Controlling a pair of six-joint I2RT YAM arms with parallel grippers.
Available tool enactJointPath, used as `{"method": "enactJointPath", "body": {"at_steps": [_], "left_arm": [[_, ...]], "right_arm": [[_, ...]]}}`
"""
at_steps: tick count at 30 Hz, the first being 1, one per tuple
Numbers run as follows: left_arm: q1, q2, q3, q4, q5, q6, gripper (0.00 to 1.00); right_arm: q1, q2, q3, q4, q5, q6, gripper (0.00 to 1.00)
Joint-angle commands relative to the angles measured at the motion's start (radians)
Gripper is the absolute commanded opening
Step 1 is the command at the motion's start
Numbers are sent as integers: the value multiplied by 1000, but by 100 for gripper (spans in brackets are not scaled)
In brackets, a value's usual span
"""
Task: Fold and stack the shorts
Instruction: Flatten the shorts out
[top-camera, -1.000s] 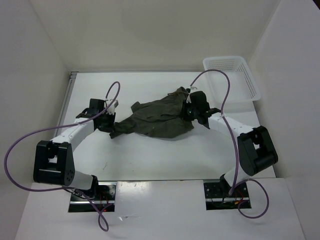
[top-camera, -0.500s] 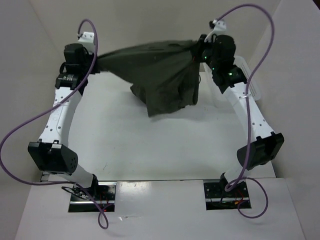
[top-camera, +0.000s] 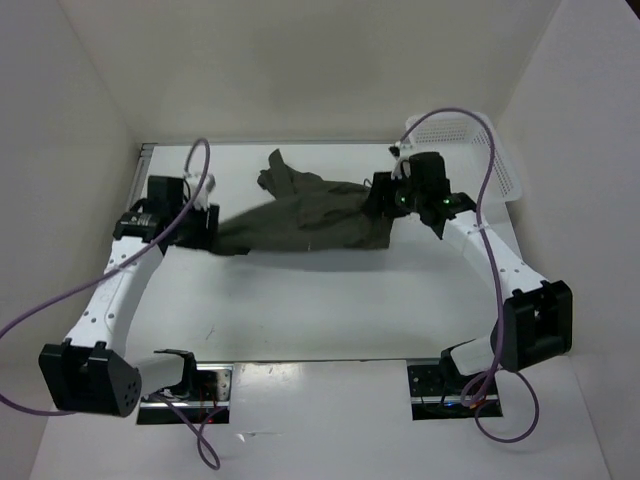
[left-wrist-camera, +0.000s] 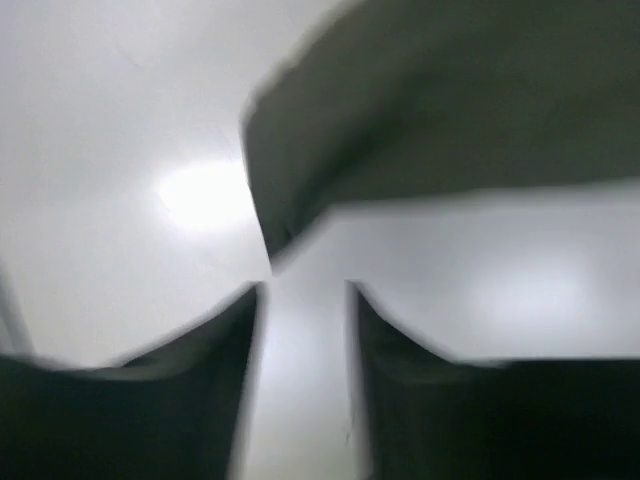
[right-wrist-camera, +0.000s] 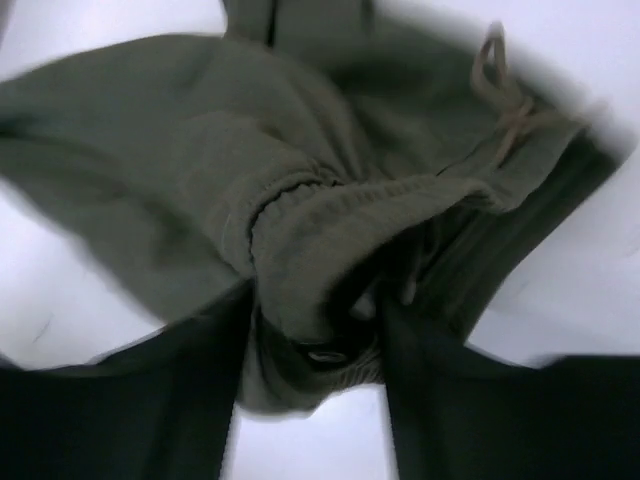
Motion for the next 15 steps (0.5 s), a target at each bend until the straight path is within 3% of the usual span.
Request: {"method": "enactJointPath", "body": {"at_steps": [1, 2, 6, 11, 15], "left_arm": [[-49, -132, -149, -324, 201, 1, 73], [-59, -175, -188, -337, 215, 1, 76], [-83, -172, -271, -202, 111, 1, 78], [-31, 89, -260, -20, 28, 1, 74], [19, 228, -213, 165, 8, 1, 74]], "right_arm": [[30, -73, -103, -84, -161, 34, 62], [30, -87, -164, -84, -173, 46, 71], [41, -142, -263, -93, -92, 105, 80], [21, -124, -283, -63, 49, 168, 80], [21, -57, -306, -30, 49, 221, 71]]}}
